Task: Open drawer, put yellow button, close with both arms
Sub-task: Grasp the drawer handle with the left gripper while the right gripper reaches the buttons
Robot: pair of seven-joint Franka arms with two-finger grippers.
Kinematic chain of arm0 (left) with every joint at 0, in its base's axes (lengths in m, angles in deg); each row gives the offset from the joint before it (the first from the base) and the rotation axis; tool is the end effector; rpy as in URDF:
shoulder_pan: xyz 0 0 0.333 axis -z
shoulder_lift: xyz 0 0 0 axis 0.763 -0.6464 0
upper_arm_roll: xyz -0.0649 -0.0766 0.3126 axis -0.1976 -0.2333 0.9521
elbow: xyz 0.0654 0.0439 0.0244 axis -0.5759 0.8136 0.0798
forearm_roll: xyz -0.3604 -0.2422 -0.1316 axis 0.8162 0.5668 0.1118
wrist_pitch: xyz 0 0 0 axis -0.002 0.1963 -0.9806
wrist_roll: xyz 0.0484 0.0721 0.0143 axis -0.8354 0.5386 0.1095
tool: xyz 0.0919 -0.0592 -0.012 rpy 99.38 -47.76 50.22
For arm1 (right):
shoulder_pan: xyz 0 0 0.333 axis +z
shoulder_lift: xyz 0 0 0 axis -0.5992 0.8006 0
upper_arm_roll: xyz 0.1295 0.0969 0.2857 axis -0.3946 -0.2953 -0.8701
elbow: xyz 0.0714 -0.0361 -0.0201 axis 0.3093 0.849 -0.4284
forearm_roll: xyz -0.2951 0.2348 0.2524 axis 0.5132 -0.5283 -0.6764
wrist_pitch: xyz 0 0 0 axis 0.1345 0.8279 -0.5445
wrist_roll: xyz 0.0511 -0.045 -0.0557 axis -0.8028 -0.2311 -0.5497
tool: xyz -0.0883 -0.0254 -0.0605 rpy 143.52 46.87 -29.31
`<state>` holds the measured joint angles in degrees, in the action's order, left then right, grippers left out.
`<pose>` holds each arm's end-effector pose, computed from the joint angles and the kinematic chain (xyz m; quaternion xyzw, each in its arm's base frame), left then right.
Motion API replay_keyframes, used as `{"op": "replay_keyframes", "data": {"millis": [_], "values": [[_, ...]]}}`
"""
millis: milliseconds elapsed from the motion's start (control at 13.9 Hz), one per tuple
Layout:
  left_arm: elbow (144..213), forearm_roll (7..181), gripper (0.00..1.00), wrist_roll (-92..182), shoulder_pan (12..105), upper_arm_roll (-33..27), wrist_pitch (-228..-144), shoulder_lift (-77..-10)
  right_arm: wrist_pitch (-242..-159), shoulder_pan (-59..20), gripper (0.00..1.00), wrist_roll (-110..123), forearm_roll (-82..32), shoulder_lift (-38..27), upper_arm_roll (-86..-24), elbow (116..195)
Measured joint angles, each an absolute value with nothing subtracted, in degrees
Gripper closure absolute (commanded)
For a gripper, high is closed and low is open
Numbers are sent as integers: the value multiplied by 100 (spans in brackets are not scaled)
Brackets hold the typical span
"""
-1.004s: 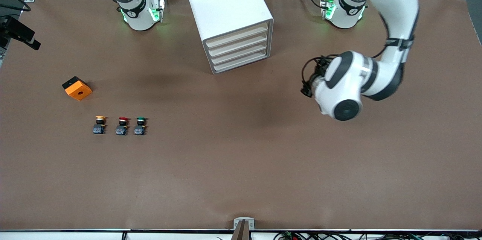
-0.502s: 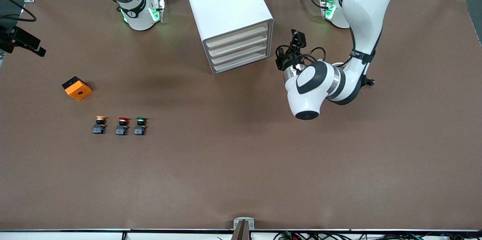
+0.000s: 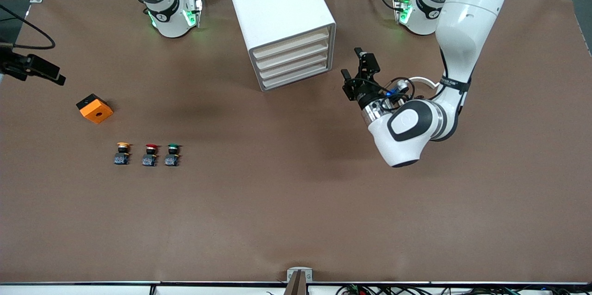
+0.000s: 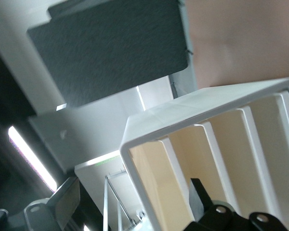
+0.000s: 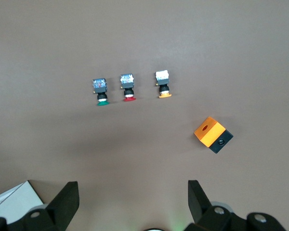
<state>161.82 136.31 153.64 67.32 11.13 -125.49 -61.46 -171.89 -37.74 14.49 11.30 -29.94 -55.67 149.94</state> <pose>0.5727 -0.3351 0.2433 -0.4975 -0.5363 0.6098 0.3049 0.6030 -0.0580 0.6078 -0.9959 0.0744 0.0501 0.0085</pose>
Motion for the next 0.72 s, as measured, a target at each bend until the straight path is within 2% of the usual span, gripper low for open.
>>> {"op": "replay_keyframes", "data": {"millis": [430, 717], "values": [[16067, 13787, 0, 16488, 6959, 1069, -12514, -6642, -17555, -3862, 0, 1449, 1134, -2394, -5551, 14932], [16008, 14163, 0, 16824, 7382, 1060, -12523, -6774, -18239, -4040, 0, 1448, 1134, -2238, -5549, 15388]]}}
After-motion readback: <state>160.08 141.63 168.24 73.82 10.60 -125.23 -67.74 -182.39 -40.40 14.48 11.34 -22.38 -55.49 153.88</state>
